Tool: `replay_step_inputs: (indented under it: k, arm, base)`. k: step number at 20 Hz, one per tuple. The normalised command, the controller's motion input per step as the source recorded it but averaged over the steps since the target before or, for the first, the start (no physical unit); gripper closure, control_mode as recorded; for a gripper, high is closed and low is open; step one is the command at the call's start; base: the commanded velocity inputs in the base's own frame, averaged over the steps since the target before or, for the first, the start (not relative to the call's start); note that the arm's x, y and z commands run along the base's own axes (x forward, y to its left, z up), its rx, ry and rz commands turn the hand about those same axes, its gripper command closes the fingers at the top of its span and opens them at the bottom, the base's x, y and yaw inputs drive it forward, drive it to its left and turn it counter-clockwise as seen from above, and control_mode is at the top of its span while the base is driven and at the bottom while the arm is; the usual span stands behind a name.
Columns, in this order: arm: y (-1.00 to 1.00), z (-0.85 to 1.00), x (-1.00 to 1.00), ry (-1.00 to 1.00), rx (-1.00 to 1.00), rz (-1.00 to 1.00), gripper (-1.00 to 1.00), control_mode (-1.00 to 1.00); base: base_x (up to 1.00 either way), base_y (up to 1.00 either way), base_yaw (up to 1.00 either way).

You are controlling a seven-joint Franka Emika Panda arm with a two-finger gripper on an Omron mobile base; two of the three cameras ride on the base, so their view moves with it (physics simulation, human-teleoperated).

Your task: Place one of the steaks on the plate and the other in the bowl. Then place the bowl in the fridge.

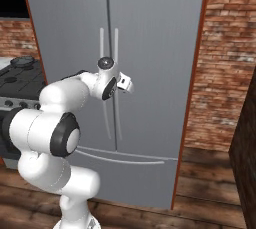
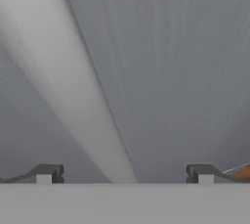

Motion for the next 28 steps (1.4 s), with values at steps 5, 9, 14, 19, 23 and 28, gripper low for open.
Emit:
replay_step_inputs:
  k: [5, 9, 14, 19, 23, 28]
  arm:
    - [0.00, 0.00, 0.44, -0.03, 0.00, 0.00, -1.00, -1.00]
    - [0.00, 0.00, 0.41, 0.00, 0.00, 0.00, -1.00, -1.00]
    - [0.00, 0.00, 0.50, 0.03, -0.01, 0.00, -1.00, -1.00]
    - [0.00, 0.00, 0.43, 0.02, 0.00, 0.00, -1.00, -1.00]
    - [0.00, 0.00, 0.37, 0.00, 0.00, 0.00, 1.00, -1.00]
    - [0.00, 0.00, 0.34, 0.00, 0.00, 0.00, 1.00, -1.00]
  base:
    - [0.00, 0.00, 0.00]
    - [0.00, 0.00, 0.00]
    - [0.00, 0.00, 0.00]
    - [0.00, 0.00, 0.00]
    - [0.00, 0.00, 0.00]
    - [0.00, 0.00, 0.00]
